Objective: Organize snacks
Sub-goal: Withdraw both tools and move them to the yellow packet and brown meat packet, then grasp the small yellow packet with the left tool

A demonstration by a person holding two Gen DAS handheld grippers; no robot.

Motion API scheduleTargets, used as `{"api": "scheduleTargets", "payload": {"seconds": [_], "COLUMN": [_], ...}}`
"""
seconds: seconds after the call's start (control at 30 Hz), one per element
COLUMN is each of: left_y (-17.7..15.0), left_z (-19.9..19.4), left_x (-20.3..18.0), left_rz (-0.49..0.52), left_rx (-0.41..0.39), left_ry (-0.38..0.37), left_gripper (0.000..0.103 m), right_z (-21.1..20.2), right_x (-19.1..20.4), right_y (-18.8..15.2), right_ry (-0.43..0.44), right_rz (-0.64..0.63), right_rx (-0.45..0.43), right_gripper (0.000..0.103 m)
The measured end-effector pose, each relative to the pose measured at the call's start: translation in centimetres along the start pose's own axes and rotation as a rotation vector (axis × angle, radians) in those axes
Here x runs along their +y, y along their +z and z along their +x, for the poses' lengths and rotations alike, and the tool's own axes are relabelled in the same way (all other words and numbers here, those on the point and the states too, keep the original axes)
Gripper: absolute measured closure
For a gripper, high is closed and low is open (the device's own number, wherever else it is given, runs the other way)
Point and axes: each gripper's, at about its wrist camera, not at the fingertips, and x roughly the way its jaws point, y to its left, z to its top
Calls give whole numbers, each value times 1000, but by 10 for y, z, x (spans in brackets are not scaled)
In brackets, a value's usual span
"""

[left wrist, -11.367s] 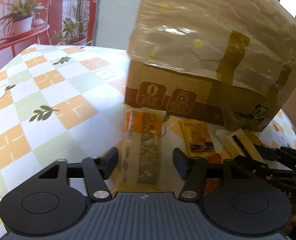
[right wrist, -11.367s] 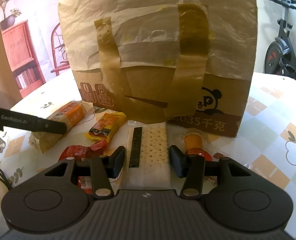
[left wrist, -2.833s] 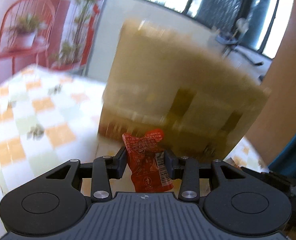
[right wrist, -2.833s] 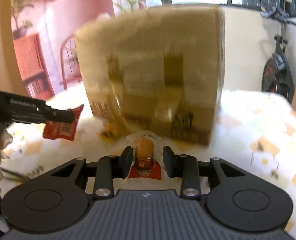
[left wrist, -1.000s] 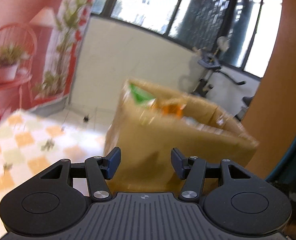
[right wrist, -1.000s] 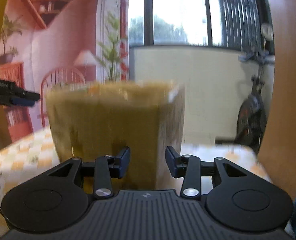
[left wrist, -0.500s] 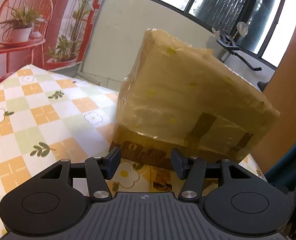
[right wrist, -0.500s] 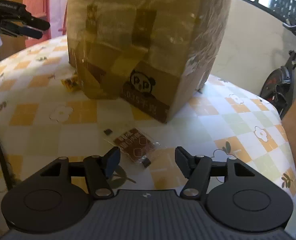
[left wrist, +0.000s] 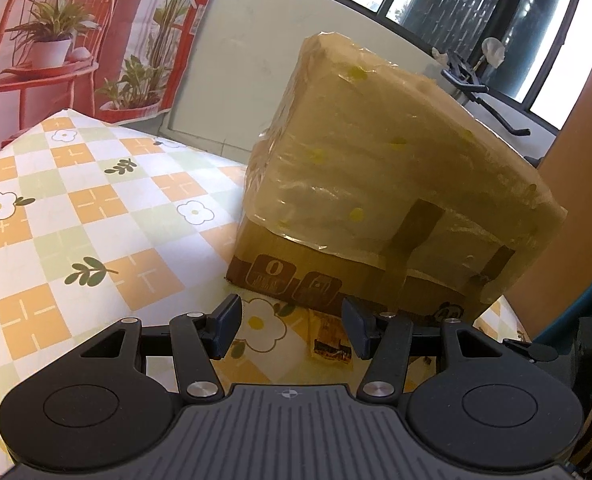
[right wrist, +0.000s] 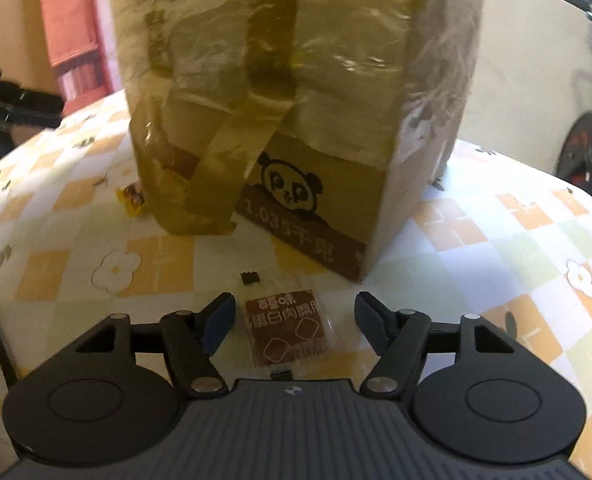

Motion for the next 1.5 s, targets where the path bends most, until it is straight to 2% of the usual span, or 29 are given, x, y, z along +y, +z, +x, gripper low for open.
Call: {"api": "scheduleTargets", "payload": {"seconds": [0.1,0.17,0.37,0.5,0.77,0.93,1.13,1.23,1.5], "left_y": [-2,-4,-13,-19,-28,-28,-37,-42,-55], "left_z": [3,6,21,37,79,94,104,103,84], "left_x": [-1,-3,-14,-28,-57,-58,-66,-69,-60], "left_rz": [3,8,61,123,252,233,284,310,260], "left_rx": [11,22,72,99,142,142,137,124,126], "left_ry": [4,3,-5,-12,2,40,85,86,71], "left_gripper": [45,45,45,45,45,45,46,64,67], "right_z": [-4,-6,-11,-9,-8,-10,-10,-11,-10], "right_x": [4,8,22,32,32,32,31,31,31], "right_y": [-3,-6,-16,-18,-20,-22,-22,-21,-21], "right_ry": [-16,-30,-97,-136,-138,-137,-128,-130,-130], "right_rz": [24,58,142,97,89,90,98,97,96], "right_rx": [-16,-23,-87,-100,-114,-116,-118,-118,-118], "right_gripper": [49,50,51,51,51,51,51,51,51]}}
